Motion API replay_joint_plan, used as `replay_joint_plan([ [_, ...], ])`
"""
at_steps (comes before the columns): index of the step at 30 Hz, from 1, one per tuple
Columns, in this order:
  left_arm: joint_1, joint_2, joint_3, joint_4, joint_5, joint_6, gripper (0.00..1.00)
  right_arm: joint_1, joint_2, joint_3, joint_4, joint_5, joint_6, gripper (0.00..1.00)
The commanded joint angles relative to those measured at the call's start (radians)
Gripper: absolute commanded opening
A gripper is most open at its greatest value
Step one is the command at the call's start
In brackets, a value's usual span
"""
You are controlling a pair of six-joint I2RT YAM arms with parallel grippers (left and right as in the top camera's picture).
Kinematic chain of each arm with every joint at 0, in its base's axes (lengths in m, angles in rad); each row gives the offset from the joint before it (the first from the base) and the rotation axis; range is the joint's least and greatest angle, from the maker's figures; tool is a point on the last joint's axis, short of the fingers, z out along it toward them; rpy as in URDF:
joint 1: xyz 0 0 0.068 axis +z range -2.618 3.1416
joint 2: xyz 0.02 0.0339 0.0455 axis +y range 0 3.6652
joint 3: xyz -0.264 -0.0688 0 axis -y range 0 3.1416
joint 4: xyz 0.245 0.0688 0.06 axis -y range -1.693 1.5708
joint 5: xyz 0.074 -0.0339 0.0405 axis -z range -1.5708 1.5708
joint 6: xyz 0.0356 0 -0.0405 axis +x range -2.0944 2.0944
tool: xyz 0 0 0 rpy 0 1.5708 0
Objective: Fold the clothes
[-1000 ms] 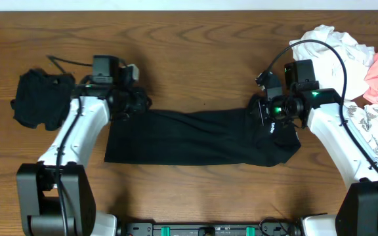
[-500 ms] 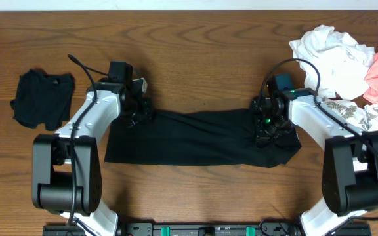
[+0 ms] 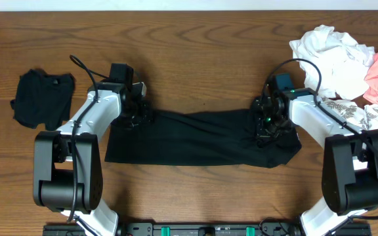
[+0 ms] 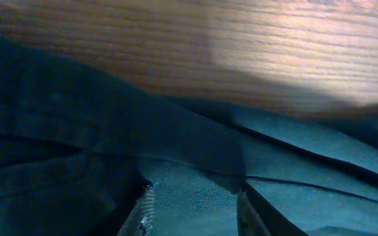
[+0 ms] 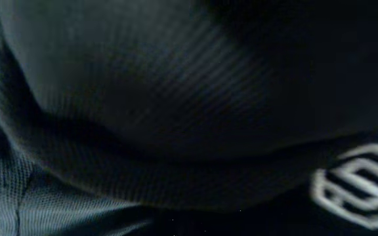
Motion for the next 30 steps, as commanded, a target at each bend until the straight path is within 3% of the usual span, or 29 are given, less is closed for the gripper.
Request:
replay_joint_plan([
  [1,0.000,0.012,-0.005,-0.002,-0.070,0.010,0.43,-0.032,0.018,-0.006,0.026,0.047,0.026,0.04],
  [18,0.000,0.082,-0.007,0.002,-0.075,0.010,0.49,-0.010,0.018,-0.006,0.105,0.003,0.026,0.08],
  [30,0.000,0.131,-0.007,0.175,-0.076,0.010,0.48,-0.011,0.109,-0.006,0.367,0.007,0.045,0.11],
])
